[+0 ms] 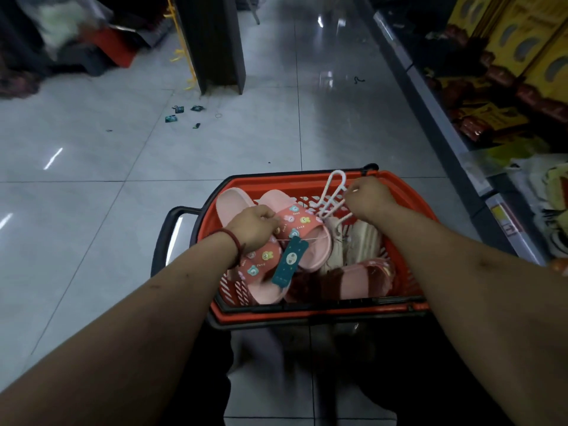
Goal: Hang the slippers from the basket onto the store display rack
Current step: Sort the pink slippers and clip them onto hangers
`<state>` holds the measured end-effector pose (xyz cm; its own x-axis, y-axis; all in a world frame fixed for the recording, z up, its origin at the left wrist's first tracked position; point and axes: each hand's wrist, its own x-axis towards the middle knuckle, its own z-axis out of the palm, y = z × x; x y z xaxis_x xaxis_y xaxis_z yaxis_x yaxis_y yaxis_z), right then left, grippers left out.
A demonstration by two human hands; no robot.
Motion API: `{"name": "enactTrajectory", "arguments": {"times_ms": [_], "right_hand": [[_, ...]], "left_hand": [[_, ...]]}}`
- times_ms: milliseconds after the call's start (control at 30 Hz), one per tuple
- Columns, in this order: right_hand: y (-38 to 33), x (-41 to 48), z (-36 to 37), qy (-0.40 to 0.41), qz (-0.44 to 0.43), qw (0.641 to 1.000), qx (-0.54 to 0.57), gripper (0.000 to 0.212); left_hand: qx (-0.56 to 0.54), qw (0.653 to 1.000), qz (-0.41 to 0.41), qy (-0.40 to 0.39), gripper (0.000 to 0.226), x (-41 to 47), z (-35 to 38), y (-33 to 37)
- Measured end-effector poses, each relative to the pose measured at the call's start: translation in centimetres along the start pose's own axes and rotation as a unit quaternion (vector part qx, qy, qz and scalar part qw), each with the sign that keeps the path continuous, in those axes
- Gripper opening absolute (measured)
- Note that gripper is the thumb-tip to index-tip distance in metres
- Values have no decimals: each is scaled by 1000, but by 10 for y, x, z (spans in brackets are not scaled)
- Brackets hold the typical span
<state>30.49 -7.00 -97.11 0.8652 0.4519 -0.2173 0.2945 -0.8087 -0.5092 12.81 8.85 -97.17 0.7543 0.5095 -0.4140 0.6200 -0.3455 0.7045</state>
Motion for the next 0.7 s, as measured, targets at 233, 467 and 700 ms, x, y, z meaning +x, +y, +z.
{"name": "enactTrajectory", "arguments": {"times_ms": [233,467,700], "right_hand": [[-11,-32,-26,207,-5,965,159,19],[-20,-53,-39,238,-28,937,253,19],[-20,-45,-40,210,-31,935,285,18]], "left_hand": [[-63,992,11,106,18,-11,9,38],[-226,941,-22,250,19,-4,-9,46],[-398,879,-82,249,15,-3,-18,36]]}}
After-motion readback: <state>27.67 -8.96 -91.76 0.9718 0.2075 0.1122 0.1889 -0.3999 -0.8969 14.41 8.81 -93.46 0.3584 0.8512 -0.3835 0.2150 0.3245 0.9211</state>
